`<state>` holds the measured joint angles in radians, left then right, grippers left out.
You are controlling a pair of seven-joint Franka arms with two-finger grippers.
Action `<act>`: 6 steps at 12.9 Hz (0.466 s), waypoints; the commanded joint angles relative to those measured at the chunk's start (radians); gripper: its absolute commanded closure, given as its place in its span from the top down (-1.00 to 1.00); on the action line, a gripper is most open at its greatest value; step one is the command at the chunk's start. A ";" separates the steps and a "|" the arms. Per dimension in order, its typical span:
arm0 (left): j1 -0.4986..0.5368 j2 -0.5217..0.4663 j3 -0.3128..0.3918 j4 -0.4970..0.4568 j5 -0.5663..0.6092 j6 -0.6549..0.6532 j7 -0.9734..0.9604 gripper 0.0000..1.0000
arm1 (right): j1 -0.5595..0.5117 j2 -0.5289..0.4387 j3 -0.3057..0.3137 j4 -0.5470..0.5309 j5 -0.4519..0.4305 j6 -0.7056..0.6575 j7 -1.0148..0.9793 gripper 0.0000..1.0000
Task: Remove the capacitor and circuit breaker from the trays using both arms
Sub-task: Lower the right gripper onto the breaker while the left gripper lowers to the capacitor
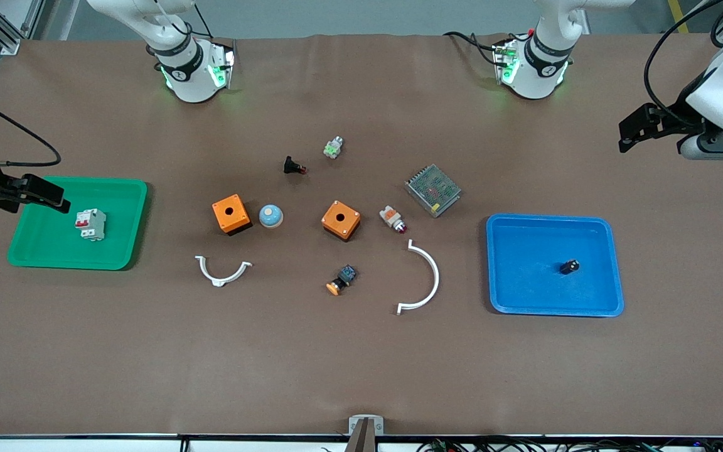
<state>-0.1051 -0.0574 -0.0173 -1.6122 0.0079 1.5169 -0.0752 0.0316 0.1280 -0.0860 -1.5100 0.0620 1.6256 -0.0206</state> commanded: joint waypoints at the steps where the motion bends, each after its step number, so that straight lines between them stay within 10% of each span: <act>1: 0.004 0.022 0.003 0.029 0.007 -0.023 0.014 1.00 | -0.001 -0.022 0.000 -0.012 -0.001 -0.010 -0.007 1.00; 6: 0.005 0.151 0.046 0.068 0.007 -0.021 0.015 1.00 | -0.016 -0.018 -0.003 -0.001 -0.001 -0.036 -0.007 1.00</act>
<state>-0.1022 0.0213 0.0219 -1.5919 0.0088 1.5163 -0.0748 0.0261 0.1262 -0.0933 -1.5061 0.0619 1.6024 -0.0206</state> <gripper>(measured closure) 0.000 0.000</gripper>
